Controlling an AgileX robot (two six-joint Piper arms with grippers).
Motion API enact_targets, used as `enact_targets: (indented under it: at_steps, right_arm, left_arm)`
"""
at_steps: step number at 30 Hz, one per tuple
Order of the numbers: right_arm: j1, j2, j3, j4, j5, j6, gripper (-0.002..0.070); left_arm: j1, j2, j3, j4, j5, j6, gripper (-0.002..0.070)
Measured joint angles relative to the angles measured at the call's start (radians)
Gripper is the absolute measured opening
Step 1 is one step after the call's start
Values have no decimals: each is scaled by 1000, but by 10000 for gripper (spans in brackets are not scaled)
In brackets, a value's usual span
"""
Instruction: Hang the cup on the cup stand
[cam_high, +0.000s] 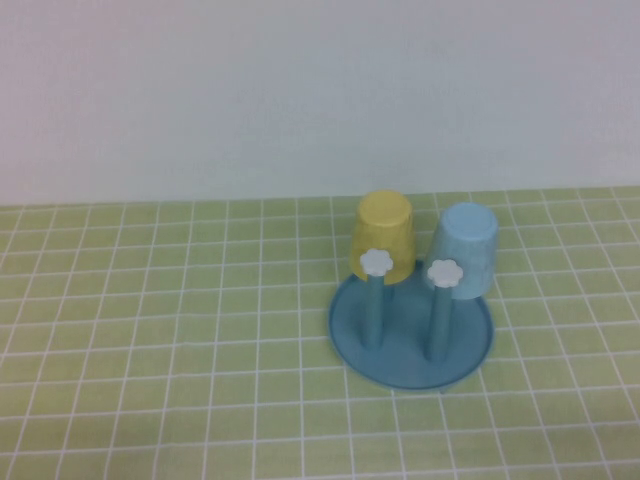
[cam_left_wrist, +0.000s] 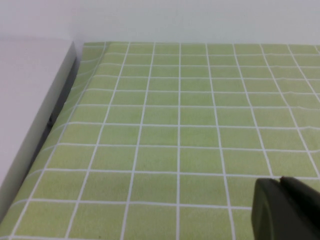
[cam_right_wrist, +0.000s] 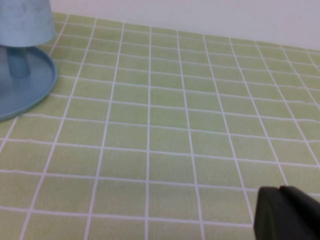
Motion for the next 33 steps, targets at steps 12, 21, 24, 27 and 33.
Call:
enact_targets:
  at_steps: [12, 21, 24, 27, 33]
  right_arm:
    - [0, -28, -2, 0, 2, 0, 1]
    - [0, -28, -2, 0, 2, 0, 1]
    - [0, -28, -2, 0, 2, 0, 1]
    - [0, -28, -2, 0, 3, 0, 1]
    - [0, -28, -2, 0, 6, 0, 1]
  left_arm:
    - [0, 0, 0, 0, 0, 5, 0]
    - [0, 0, 0, 0, 0, 5, 0]
    - [0, 0, 0, 0, 0, 5, 0]
    - [-6, -2, 0, 0, 0, 5, 0]
    - [-57, 0, 0, 0, 0, 0, 0]
